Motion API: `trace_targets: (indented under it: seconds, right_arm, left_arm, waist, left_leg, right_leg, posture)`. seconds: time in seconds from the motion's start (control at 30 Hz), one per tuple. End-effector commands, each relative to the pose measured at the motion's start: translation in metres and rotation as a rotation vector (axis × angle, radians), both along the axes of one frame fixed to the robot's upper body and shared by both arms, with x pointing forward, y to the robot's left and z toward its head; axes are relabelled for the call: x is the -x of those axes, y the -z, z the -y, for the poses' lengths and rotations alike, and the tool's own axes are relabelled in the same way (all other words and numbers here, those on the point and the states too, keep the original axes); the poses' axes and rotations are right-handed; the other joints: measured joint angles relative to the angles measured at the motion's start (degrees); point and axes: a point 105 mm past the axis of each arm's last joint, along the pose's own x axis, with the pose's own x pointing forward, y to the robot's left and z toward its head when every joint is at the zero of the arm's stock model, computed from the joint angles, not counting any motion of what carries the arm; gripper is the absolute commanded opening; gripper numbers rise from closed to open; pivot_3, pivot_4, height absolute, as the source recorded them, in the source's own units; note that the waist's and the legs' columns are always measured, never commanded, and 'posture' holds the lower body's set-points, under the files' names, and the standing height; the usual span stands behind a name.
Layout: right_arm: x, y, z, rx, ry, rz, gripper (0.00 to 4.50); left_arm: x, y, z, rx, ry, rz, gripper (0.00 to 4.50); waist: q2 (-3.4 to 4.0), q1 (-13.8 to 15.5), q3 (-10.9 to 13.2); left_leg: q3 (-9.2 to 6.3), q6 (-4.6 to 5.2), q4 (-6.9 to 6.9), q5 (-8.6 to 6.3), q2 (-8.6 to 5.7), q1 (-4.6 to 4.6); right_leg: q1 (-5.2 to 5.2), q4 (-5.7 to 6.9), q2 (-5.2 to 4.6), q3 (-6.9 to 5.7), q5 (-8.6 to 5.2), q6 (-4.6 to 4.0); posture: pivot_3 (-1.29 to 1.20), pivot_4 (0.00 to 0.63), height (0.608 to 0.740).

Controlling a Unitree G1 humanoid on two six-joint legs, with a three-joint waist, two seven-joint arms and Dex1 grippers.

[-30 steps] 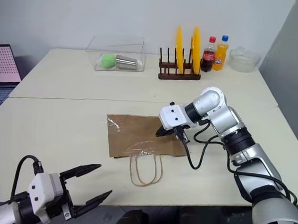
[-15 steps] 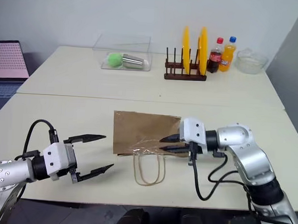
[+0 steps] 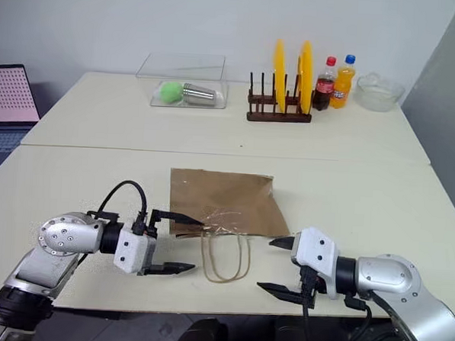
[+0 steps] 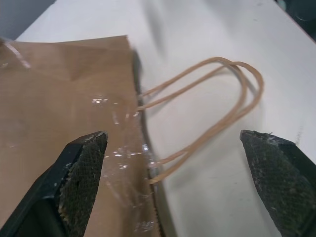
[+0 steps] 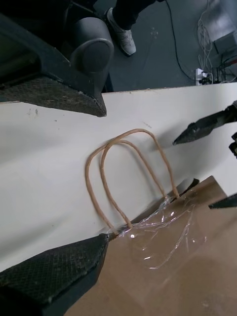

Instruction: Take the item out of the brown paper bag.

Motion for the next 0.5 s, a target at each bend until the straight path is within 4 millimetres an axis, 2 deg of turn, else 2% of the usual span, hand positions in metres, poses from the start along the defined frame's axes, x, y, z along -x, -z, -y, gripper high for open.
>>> trace_targets:
  seconds: [0.03, 0.3, 0.4, 0.5]
  right_arm:
    - [0.005, -0.007, 0.0, 0.0, 0.001, 0.033, 4.02]
    - [0.008, -0.004, -0.002, -0.004, 0.004, 0.023, 4.02]
    - [0.01, -0.004, -0.003, -0.004, -0.004, 0.018, 4.06]
    - [0.011, -0.004, -0.004, -0.003, -0.01, 0.018, 4.06]
  left_arm:
    - [0.0, 0.002, 0.009, -0.025, 0.079, 0.055, 4.5]
    - [-0.004, 0.012, 0.034, 0.031, 0.143, 0.064, 4.5]
    - [-0.003, 0.014, 0.041, 0.049, 0.164, 0.052, 3.92]
    - [-0.001, 0.017, 0.045, 0.051, 0.182, 0.039, 2.96]
  waist:
    - [-0.01, 0.05, 0.0]
    - [-0.03, 0.08, -0.01]
    - [-0.04, 0.07, -0.02]
    - [-0.04, 0.09, -0.02]
  left_leg:
    - [-0.01, 0.0, 0.0, 0.0, 0.0, -0.02]
    - [-0.06, 0.03, -0.02, 0.0, -0.04, -0.03]
    - [-0.06, 0.03, -0.03, 0.0, -0.04, -0.03]
    - [-0.16, 0.03, -0.03, 0.0, -0.04, -0.03]
  right_leg:
    - [0.0, -0.02, 0.0, -0.01, -0.01, 0.02]
    - [0.26, -0.51, 0.02, 0.0, 0.16, 0.3]
    - [0.27, -0.54, 0.02, 0.01, 0.17, 0.32]
    - [0.28, -0.51, 0.02, -0.05, 0.17, 0.32]
  posture:
    - [0.0, 0.15, 0.74]
    - [0.0, 0.15, 0.74]
    - [0.0, 0.15, 0.74]
    - [0.0, 0.15, 0.74]
